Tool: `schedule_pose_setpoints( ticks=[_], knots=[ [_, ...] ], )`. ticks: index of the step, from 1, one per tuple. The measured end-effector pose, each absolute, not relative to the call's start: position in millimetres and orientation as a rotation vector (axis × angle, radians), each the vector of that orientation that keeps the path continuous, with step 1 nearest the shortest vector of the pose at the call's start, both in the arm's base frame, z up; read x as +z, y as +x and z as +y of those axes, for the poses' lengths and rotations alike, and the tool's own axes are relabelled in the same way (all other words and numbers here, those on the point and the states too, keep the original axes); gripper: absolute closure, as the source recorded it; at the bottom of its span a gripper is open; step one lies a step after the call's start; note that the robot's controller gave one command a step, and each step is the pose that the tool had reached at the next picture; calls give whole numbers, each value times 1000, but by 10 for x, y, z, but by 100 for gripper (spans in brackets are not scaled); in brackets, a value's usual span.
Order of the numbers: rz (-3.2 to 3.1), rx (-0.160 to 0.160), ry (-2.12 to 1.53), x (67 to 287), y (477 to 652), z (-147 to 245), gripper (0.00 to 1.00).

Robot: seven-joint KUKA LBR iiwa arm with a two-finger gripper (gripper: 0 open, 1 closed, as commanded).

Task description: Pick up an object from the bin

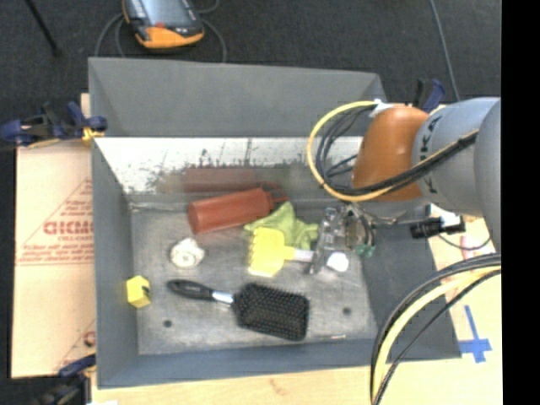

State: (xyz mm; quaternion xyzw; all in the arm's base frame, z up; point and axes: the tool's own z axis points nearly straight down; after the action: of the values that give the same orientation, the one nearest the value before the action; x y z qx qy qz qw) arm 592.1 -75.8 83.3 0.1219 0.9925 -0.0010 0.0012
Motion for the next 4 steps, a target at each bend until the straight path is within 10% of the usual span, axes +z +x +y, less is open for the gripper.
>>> schedule_pose_setpoints(
  ticks=[2,3,4],
  knots=[
    [3125,-3,327,1962,5709,-853,100],
    [3126,-3,262,1688,5951,-852,0],
    [3129,-3,253,1585,5981,-849,0]
  ],
)
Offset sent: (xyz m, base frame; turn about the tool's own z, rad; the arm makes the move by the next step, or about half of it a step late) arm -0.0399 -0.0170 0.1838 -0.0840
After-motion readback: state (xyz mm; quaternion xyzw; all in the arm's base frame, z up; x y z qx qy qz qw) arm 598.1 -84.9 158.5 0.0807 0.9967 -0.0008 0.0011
